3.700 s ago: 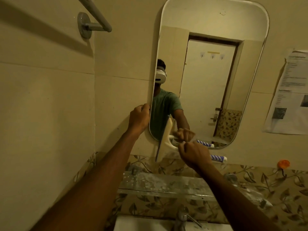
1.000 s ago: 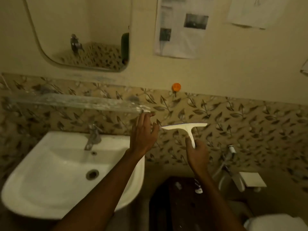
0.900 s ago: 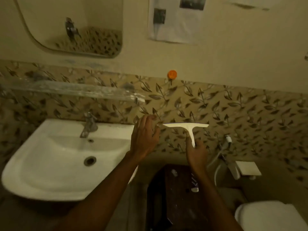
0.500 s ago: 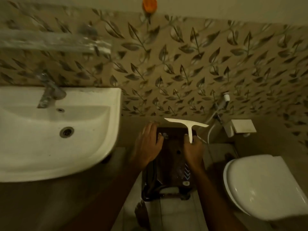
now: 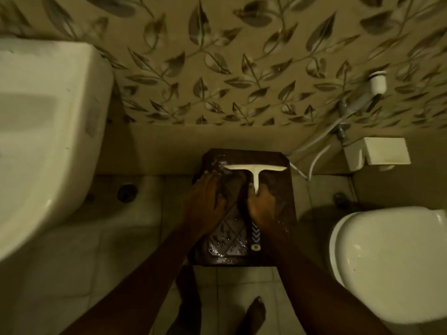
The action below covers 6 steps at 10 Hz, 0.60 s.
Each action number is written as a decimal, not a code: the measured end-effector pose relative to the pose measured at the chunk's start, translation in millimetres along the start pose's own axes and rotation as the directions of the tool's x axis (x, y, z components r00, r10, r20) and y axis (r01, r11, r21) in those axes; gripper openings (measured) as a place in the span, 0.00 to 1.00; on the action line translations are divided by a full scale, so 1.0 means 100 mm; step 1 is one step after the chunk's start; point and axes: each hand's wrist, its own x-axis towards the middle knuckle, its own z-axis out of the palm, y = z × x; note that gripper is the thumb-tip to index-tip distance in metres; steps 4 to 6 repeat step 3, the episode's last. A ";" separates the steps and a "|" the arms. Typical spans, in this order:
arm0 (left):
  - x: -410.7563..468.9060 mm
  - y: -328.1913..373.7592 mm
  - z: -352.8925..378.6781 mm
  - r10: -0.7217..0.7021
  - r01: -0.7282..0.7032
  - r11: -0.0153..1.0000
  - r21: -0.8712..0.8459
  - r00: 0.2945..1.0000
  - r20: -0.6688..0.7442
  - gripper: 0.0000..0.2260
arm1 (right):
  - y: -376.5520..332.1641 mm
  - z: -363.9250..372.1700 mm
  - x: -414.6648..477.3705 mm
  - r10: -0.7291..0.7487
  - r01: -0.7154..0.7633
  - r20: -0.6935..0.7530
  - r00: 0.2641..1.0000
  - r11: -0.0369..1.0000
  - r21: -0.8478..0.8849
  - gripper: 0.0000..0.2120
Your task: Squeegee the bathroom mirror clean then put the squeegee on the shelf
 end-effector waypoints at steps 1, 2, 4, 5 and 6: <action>0.09 -0.08 0.23 -0.061 0.062 0.998 -0.034 0.998 0.021 0.29 | 0.19 0.22 0.29 -0.041 0.042 0.021 0.999 0.999 -0.030 0.24; 0.09 -0.07 0.33 -0.074 0.075 0.996 -0.045 0.997 0.025 0.26 | 0.29 0.28 0.37 -0.048 0.051 0.043 0.998 0.997 -0.055 0.25; 0.05 0.00 0.38 -0.061 0.060 0.997 -0.048 0.998 -0.006 0.25 | 0.34 0.18 0.28 -0.098 0.099 0.009 0.995 0.995 -0.013 0.22; 0.05 0.00 0.38 -0.061 0.060 0.997 -0.048 0.998 -0.006 0.25 | 0.34 0.18 0.28 -0.098 0.099 0.009 0.995 0.995 -0.013 0.22; 0.05 0.00 0.38 -0.061 0.060 0.997 -0.048 0.998 -0.006 0.25 | 0.34 0.18 0.28 -0.098 0.099 0.009 0.995 0.995 -0.013 0.22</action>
